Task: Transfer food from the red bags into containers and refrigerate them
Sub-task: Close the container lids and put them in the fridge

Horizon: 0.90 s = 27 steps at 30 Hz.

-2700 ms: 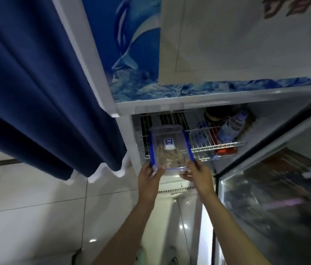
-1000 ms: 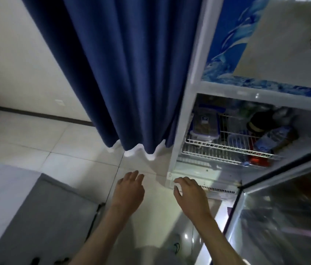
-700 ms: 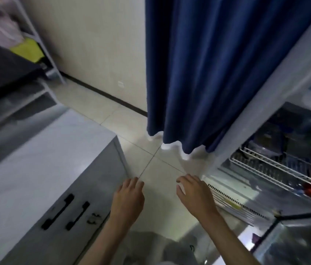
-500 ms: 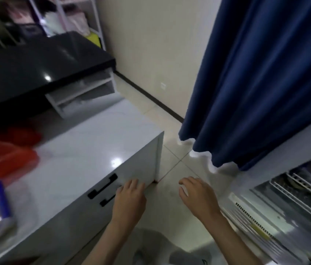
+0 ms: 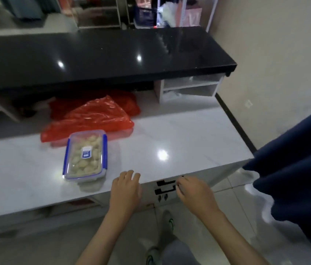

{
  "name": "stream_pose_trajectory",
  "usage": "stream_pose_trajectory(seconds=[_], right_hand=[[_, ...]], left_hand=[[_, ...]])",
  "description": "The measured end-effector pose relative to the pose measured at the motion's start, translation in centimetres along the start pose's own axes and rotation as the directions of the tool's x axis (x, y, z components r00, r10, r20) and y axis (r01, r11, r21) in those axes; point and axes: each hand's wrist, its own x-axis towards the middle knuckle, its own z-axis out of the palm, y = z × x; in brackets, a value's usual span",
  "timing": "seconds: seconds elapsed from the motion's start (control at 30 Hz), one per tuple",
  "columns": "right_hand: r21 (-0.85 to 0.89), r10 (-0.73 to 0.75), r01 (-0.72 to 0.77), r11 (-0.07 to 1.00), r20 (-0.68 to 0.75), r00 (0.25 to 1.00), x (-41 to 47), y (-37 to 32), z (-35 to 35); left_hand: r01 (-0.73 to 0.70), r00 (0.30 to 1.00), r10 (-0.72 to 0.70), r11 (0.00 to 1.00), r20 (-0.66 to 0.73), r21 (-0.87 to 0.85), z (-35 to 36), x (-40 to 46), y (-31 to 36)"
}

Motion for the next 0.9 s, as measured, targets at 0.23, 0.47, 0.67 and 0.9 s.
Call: stream_pose_trajectory(seconds=[0.23,0.47,0.67,0.9], right_hand=[[0.023,-0.228,0.228,0.973,0.152,0.962,10.0,-4.1,3.8],[0.193,-0.382,0.346,0.918,0.195,0.903,18.0,-10.3,5.1],[0.175,-0.449,0.415,0.893,0.278,0.849,21.1,-14.2,7.0],[0.341,-0.207,0.013,0.94,0.54,0.816,20.7,-17.4,7.5]], left_hand=[[0.17,0.985,-0.167,0.984,-0.046,0.051,-0.8,1.4,-5.7],[0.222,0.975,-0.22,0.974,-0.043,0.045,-4.3,1.9,-7.6],[0.422,0.907,-0.421,0.901,-0.036,0.104,-6.1,2.5,-13.4],[0.436,0.896,-0.429,0.898,-0.112,0.055,-4.7,3.2,-20.5]])
